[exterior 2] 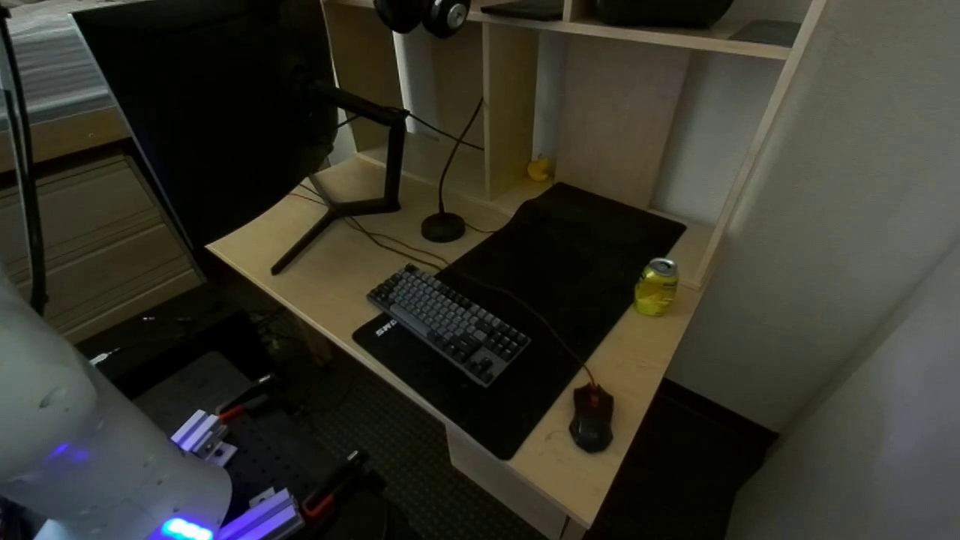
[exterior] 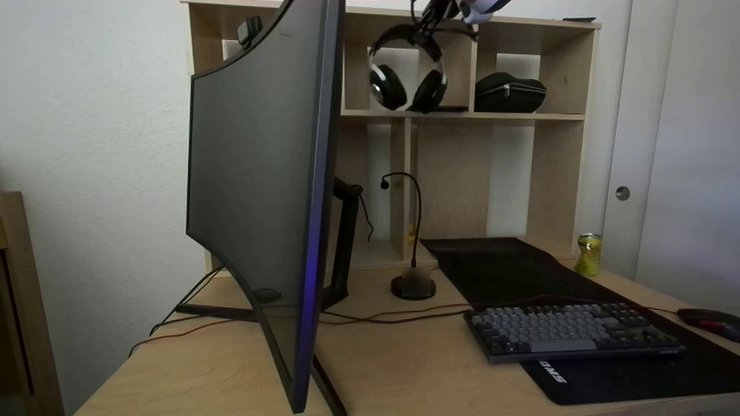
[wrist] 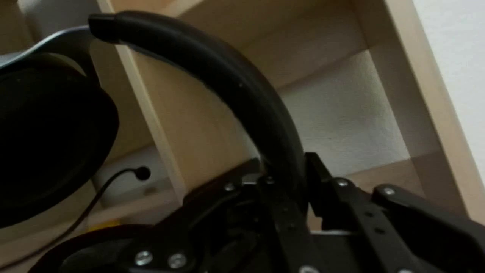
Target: Remove the headsets from the back of the monitor and place them on the desk
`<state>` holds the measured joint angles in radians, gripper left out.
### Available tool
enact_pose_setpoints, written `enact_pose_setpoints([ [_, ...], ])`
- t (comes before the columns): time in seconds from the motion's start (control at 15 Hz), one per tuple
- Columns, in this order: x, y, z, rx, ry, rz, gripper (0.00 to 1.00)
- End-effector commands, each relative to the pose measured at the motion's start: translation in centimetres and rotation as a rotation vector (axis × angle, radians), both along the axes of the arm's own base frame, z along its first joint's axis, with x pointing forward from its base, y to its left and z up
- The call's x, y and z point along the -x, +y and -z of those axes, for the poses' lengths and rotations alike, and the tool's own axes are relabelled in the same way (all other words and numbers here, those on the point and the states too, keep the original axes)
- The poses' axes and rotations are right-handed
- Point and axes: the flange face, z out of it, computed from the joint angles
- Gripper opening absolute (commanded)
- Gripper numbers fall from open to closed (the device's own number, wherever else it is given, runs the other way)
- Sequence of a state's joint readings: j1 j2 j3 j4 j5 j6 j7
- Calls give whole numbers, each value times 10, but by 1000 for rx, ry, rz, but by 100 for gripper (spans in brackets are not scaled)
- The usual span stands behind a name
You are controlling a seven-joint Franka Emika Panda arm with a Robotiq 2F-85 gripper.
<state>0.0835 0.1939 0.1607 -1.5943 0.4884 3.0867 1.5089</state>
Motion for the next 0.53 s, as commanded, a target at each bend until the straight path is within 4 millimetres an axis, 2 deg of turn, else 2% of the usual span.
enact_pose_setpoints([
  [0.0, 37, -87, 12, 85, 166, 66, 6],
  [0.07, 44, -113, 21, 93, 224, 86, 6],
  [0.2, 55, -165, 51, 78, 354, 129, 6],
  [0.27, 60, -188, 72, 58, 419, 153, 6],
  [0.4, 65, -215, 109, -27, 472, 172, 6],
  [0.47, 71, -218, 124, -45, 473, 168, 6],
])
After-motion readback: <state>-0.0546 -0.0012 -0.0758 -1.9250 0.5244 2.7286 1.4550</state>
